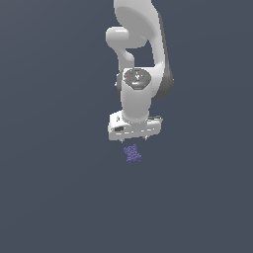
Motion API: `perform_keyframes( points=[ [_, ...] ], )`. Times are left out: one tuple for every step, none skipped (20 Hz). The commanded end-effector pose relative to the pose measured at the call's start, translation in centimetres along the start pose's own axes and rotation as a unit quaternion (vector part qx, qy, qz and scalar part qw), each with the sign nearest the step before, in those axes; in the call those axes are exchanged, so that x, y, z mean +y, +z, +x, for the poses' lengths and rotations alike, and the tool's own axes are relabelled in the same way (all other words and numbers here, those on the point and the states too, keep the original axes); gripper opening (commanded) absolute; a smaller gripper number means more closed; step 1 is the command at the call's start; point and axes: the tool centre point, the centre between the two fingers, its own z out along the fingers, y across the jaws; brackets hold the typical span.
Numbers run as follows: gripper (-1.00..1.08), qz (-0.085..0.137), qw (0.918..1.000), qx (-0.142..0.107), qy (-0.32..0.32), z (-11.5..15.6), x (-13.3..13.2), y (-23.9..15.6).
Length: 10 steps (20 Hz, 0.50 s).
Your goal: Pick up the object and move it to a goal position.
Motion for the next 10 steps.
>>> perform_keyframes(
  points=[
    [1.00, -0.002, 0.9998, 0.000, -0.020, 0.3, 0.1, 1.2],
    [1.00, -0.003, 0.9995, 0.000, -0.030, 0.5, 0.2, 1.8],
    [1.00, -0.004, 0.9992, 0.001, -0.040, 0.7, 0.3, 2.3],
    [1.00, -0.004, 0.9988, 0.001, -0.049, 0.8, 0.3, 2.9],
    [1.00, -0.005, 0.9984, 0.001, -0.057, 0.9, 0.4, 3.3],
    [1.00, -0.006, 0.9979, 0.001, -0.064, 1.0, 0.4, 3.8],
    [1.00, -0.006, 0.9975, 0.001, -0.071, 1.1, 0.4, 4.1],
    [1.00, -0.007, 0.9970, 0.002, -0.077, 1.2, 0.5, 4.5],
    [1.00, -0.007, 0.9966, 0.002, -0.082, 1.3, 0.5, 4.8],
    [1.00, -0.007, 0.9963, 0.002, -0.086, 1.3, 0.5, 5.0]
  ],
)
